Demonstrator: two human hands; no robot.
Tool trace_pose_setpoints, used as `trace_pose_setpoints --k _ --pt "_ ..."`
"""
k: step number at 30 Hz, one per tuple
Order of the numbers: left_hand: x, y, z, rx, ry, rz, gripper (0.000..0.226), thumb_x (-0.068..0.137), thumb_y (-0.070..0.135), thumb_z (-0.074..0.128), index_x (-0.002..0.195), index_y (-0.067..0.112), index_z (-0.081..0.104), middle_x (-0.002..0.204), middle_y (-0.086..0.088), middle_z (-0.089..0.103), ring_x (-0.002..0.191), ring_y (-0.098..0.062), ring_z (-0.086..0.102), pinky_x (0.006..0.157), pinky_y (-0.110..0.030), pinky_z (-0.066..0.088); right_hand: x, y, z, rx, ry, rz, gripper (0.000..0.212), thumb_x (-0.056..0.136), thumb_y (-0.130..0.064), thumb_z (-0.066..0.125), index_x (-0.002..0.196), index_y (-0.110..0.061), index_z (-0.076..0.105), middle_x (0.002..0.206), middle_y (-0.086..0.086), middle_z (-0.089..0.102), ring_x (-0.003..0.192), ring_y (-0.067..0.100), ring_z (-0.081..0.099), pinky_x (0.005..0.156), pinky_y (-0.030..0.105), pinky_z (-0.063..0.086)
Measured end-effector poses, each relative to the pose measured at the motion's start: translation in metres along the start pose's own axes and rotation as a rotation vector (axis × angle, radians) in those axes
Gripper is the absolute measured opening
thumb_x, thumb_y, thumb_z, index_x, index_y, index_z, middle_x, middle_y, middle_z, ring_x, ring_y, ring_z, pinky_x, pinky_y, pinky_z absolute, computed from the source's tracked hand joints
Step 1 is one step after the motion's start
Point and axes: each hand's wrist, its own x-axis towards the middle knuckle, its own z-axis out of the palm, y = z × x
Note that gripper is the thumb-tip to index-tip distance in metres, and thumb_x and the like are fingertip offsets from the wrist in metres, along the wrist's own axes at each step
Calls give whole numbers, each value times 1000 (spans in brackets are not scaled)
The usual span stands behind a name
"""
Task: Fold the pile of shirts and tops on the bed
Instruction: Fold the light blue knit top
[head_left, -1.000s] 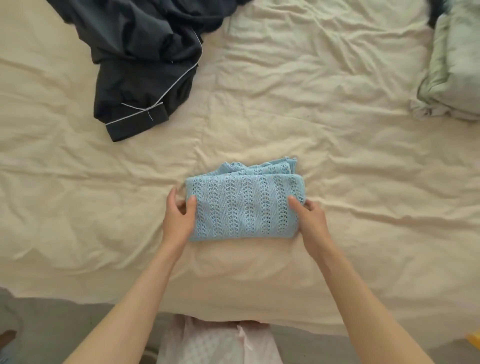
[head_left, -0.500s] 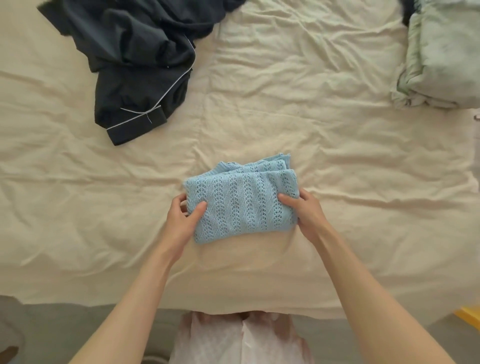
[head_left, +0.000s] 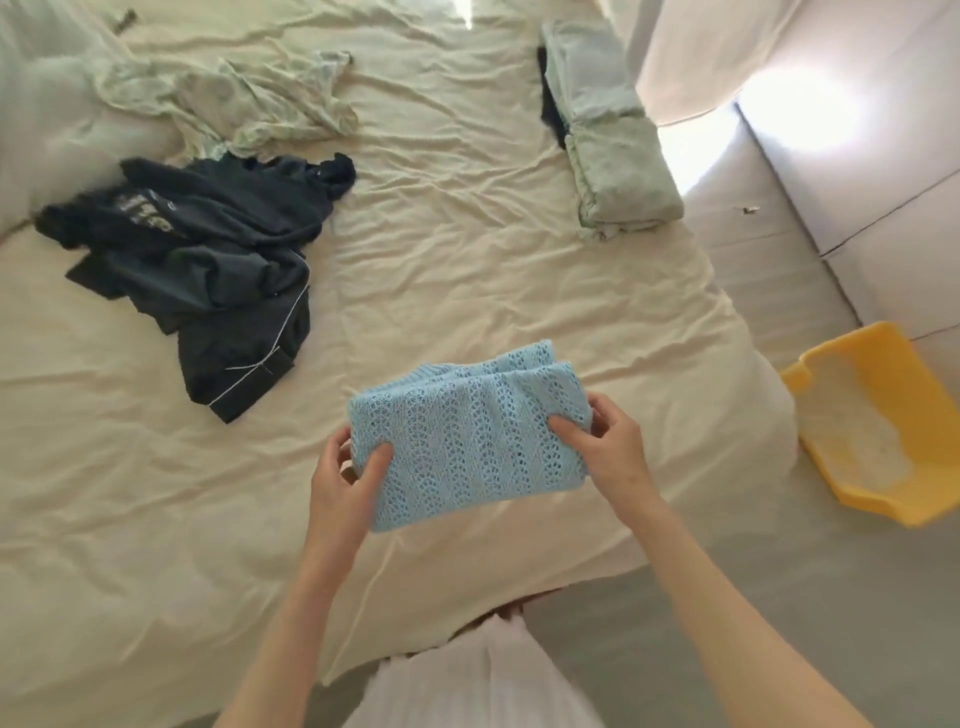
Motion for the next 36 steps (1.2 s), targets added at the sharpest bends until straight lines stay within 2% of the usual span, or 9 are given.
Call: trace_pose_setpoints --k 4,9,13,17,21,24,31,34,36 --pt "-26 52 34 -5 -118 114 28 83 21 69 101 32 52 93 3 59 81 -19 58 73 -37 50 -34 -29 -56 71 108 -64 20 80 -5 71 92 -19 61 88 0 68 72 3 64 63 19 52" --pt "-72 101 102 27 -285 220 45 60 51 67 100 35 53 96 2 61 81 -19 59 71 -39 51 -70 -43 -147 163 243 -90 20 81 -8 71 98 -15 63 95 7 69 85 19 65 72 31 56" --pt "-112 113 176 16 -352 270 34 69 39 64 101 38 53 103 2 61 82 -15 59 66 -26 50 -82 -36 -231 224 294 -94 24 81 -8 71 104 -14 63 102 10 69 93 23 66 77 37 55" --pt "-143 104 253 20 -343 257 49 65 49 68 109 33 55 106 0 62 86 -19 61 68 -29 51 -81 -20 -311 267 281 -77 22 82 -6 69 99 -18 64 100 8 70 92 24 67 80 43 55" --pt "-174 89 338 7 -338 233 27 87 23 66 111 28 54 102 0 61 89 -23 61 67 -29 50 -73 -5 -397 317 277 -24 24 80 -2 69 94 -20 65 93 5 71 84 22 68 77 40 56" --pt "-188 92 387 19 -344 205 28 84 29 68 109 30 54 102 -3 60 88 -22 62 68 -28 51 -62 -1 -450 317 266 -12 25 79 -1 69 94 -20 65 85 0 73 77 16 70 68 32 58" --pt "-157 126 491 35 -304 211 34 81 34 68 111 28 53 98 -2 60 83 -19 61 67 -29 50 12 -19 -532 359 243 17 27 77 -5 72 98 -20 65 103 9 70 94 28 67 85 47 54" --pt "-131 138 543 5 -285 201 28 88 23 64 112 27 51 99 -2 58 86 -19 60 68 -30 51 57 -36 -569 322 211 6 34 68 -19 80 99 -20 65 103 7 71 91 24 68 75 39 57" --pt "-115 149 578 -9 -284 175 25 90 19 61 112 26 51 97 -2 58 83 -18 61 69 -32 53 91 -51 -595 271 221 11 31 74 -11 75 103 -15 64 104 9 70 89 22 68 68 33 57"
